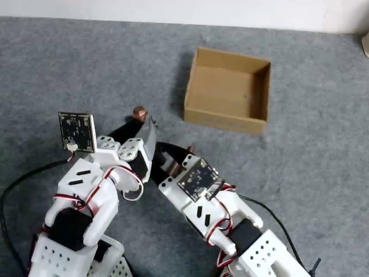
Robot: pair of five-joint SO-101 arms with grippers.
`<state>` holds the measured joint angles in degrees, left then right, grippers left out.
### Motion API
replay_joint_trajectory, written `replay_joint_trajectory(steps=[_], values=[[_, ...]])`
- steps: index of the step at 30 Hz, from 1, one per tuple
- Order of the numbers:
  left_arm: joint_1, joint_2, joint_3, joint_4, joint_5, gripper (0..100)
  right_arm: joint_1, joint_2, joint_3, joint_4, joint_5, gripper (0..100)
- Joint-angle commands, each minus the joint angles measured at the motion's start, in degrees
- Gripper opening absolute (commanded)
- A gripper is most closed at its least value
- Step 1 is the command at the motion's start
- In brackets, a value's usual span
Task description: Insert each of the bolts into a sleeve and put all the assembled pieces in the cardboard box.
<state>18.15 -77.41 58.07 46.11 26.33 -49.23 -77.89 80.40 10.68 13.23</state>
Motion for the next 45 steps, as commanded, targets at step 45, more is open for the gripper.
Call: replay_joint_trajectory(steps=[45], values=[[-2.5,0.1,5.1,-1.2,0.2,28,0.0,-1.3,-1.2,-2.7,1.0,0.5]])
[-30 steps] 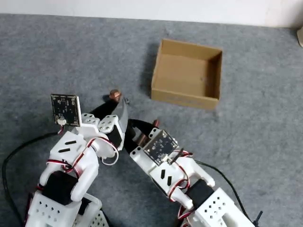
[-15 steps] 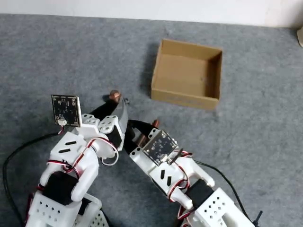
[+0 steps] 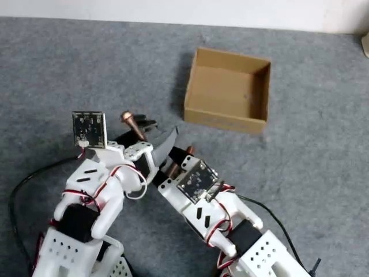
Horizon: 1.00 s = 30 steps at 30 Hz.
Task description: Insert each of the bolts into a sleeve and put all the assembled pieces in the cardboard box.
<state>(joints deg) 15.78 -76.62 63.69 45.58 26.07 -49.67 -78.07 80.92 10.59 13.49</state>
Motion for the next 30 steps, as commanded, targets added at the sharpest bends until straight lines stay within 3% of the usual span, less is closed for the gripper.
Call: replay_joint_trajectory(steps=[1,22,30], values=[[-0.1,-0.7,-0.5,-0.7,0.4,28,0.5,-1.1,-1.7,-2.6,0.7,0.5],[-0.4,-0.7,-2.2,-0.7,0.0,28,0.4,-1.0,-1.7,-2.6,0.7,0.5],[-3.6,-0.7,-4.9,-0.7,0.1,28,0.2,-0.8,-1.3,-2.6,0.7,0.5]])
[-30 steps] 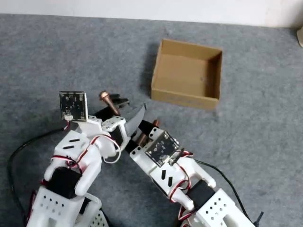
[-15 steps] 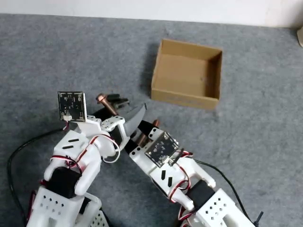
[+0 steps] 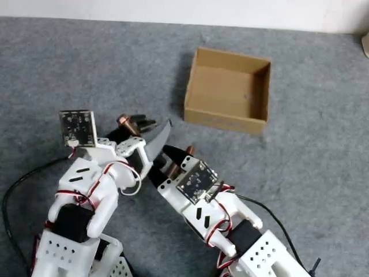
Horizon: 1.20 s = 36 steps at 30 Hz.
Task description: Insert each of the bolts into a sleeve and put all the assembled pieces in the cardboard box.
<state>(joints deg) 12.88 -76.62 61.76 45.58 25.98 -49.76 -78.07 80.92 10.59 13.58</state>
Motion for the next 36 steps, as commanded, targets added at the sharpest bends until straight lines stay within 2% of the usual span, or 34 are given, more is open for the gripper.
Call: replay_joint_trajectory(steps=[1,10,18,27,36], values=[[-0.6,-0.7,-3.0,-0.8,0.2,28,0.3,-0.7,-1.3,-2.6,0.6,0.5],[-0.2,-0.7,-5.4,-0.7,0.4,28,0.3,-0.7,-1.3,-2.6,0.5,0.5],[2.8,-0.7,-6.0,-0.6,0.2,28,0.3,-0.9,-1.3,-2.6,0.5,0.5],[3.1,-0.7,-12.3,10.0,0.1,28,0.5,-1.0,-1.3,-2.6,0.5,0.5],[3.1,-0.7,-9.9,10.8,-3.1,28,0.3,-1.0,-1.3,-2.6,0.5,0.5]])
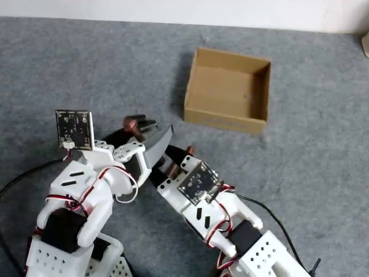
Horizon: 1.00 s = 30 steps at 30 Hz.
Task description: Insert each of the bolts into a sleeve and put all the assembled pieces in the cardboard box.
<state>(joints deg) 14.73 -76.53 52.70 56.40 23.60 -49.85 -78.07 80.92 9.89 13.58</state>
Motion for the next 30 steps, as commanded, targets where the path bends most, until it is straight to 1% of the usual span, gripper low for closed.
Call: replay_joint_trajectory(steps=[1,9,12,15,22,30], values=[[1.3,-0.8,-0.8,-0.1,-0.7,28,0.4,-1.0,-1.3,-1.9,0.5,0.5],[1.3,-0.8,-0.9,-0.3,-0.9,28,0.4,-1.0,-1.3,-1.9,0.5,0.5],[1.2,-0.8,-0.8,0.0,-3.7,28,0.4,-1.0,-1.3,-1.9,0.5,0.5],[1.2,-0.8,-0.7,0.4,-4.7,28,0.4,-1.1,-1.3,-1.9,0.5,0.5],[1.2,-0.8,-1.3,2.9,-4.9,28,0.4,-1.1,-1.5,-1.9,0.5,0.5],[1.2,-0.7,-5.4,2.9,-4.8,28,0.4,-1.1,-1.5,-1.9,0.5,0.5]])
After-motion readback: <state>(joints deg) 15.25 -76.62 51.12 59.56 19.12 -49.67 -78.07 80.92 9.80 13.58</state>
